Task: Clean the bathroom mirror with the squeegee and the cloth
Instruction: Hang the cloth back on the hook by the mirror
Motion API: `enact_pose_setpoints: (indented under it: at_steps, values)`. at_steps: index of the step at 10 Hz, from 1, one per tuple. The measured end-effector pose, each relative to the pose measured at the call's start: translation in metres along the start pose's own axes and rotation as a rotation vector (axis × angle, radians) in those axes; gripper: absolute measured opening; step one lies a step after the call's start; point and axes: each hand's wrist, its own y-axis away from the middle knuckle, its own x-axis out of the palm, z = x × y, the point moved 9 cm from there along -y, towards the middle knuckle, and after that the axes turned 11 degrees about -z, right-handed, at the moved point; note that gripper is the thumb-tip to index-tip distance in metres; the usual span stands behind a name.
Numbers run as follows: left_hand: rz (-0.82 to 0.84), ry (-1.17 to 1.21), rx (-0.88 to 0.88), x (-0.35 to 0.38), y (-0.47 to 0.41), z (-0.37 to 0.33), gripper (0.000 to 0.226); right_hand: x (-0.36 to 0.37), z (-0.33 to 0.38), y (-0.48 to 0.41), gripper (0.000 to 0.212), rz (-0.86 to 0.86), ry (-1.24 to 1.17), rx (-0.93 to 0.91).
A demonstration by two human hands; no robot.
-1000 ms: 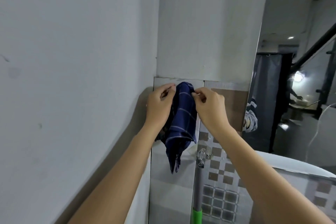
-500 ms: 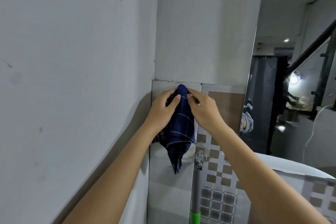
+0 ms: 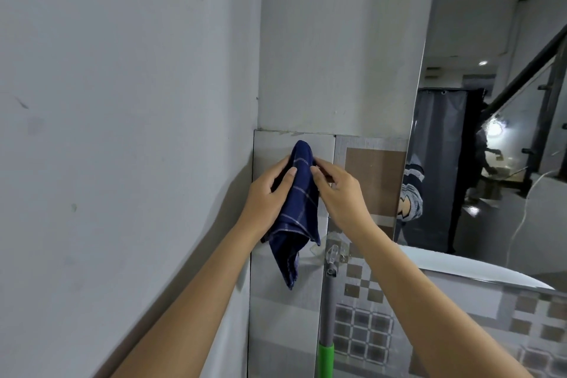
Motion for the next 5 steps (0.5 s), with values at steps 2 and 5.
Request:
enact_pose_setpoints:
  at_steps: [2,5]
  values:
    - [0.011,-0.072,-0.014,-0.003,0.02,0.0,0.04,-0.003,-0.003,0.026,0.033,-0.039,0.002,0.068]
    - [0.058,-0.427,0.0,-0.013,0.052,-0.011,0.046,-0.011,-0.01,0.063,0.052,0.068,0.247,0.142]
